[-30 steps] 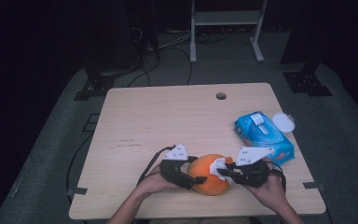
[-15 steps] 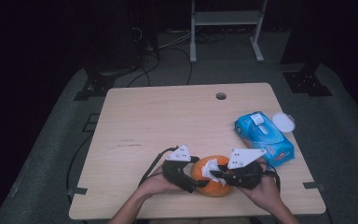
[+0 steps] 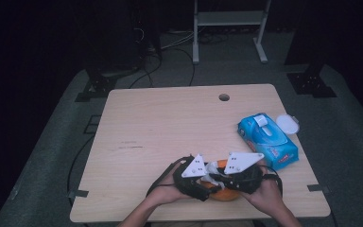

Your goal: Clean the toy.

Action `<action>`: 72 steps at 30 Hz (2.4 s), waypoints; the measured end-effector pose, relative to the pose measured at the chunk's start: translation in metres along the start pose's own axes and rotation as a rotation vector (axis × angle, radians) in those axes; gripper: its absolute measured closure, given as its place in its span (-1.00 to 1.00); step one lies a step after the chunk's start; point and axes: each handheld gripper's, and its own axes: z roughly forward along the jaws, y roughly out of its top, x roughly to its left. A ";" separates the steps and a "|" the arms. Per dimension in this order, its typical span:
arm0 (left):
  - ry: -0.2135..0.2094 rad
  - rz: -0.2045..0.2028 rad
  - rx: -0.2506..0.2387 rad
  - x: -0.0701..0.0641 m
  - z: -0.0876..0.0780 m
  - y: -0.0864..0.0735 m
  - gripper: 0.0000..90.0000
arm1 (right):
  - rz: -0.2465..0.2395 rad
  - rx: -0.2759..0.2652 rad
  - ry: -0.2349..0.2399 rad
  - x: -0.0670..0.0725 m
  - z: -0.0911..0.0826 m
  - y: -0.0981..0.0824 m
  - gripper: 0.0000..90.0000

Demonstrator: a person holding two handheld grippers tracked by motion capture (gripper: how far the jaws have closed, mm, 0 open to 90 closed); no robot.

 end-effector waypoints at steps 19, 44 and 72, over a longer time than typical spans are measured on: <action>-0.033 -0.073 0.023 0.014 0.000 -0.015 -0.39 | 0.002 0.035 -0.022 -0.005 -0.008 -0.005 0.78; 0.107 0.120 -0.079 0.022 -0.016 -0.013 -0.22 | 0.098 -0.064 -0.055 -0.022 -0.015 -0.007 0.78; -0.024 -0.062 -0.095 0.027 -0.010 -0.018 -0.60 | 0.078 0.028 -0.059 -0.021 -0.005 -0.017 0.78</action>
